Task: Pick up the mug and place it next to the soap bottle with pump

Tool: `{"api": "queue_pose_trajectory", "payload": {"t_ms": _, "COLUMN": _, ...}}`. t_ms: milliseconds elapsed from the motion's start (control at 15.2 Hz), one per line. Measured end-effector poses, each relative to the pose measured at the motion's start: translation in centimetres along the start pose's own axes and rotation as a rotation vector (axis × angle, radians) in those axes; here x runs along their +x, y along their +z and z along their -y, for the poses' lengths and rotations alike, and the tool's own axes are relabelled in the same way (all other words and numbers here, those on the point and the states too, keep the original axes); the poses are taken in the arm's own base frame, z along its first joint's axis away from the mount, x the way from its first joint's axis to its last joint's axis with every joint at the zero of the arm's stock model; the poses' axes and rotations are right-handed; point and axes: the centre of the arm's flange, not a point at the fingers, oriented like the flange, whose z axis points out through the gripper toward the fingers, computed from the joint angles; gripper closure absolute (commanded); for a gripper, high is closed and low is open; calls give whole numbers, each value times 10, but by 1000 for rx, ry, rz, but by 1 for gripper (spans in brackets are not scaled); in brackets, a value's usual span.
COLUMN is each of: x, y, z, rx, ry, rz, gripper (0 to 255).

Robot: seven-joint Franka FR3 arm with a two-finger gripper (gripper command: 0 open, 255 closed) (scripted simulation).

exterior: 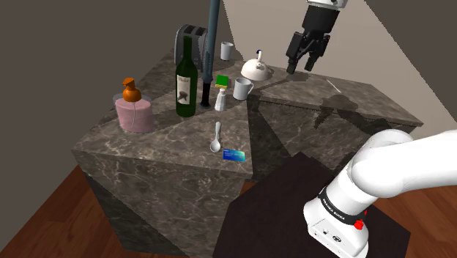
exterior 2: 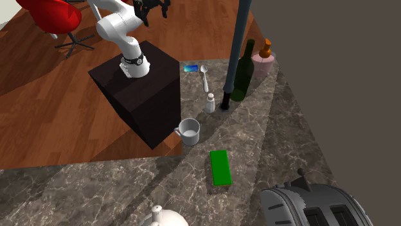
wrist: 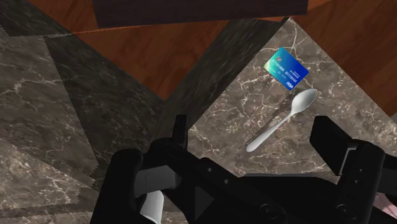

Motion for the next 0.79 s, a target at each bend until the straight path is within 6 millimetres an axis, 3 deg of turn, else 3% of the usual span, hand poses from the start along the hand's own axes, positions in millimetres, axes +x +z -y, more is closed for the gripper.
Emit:
{"api": "queue_pose_trajectory", "payload": {"t_ms": 198, "x": 12, "y": 7, "z": -4, "rx": -3, "ry": -2, "rz": 0, "gripper": 0}}
{"api": "queue_pose_trajectory", "payload": {"t_ms": 792, "x": 107, "y": 62, "z": -32, "rx": -21, "ry": -13, "rz": -7, "gripper": 0}}
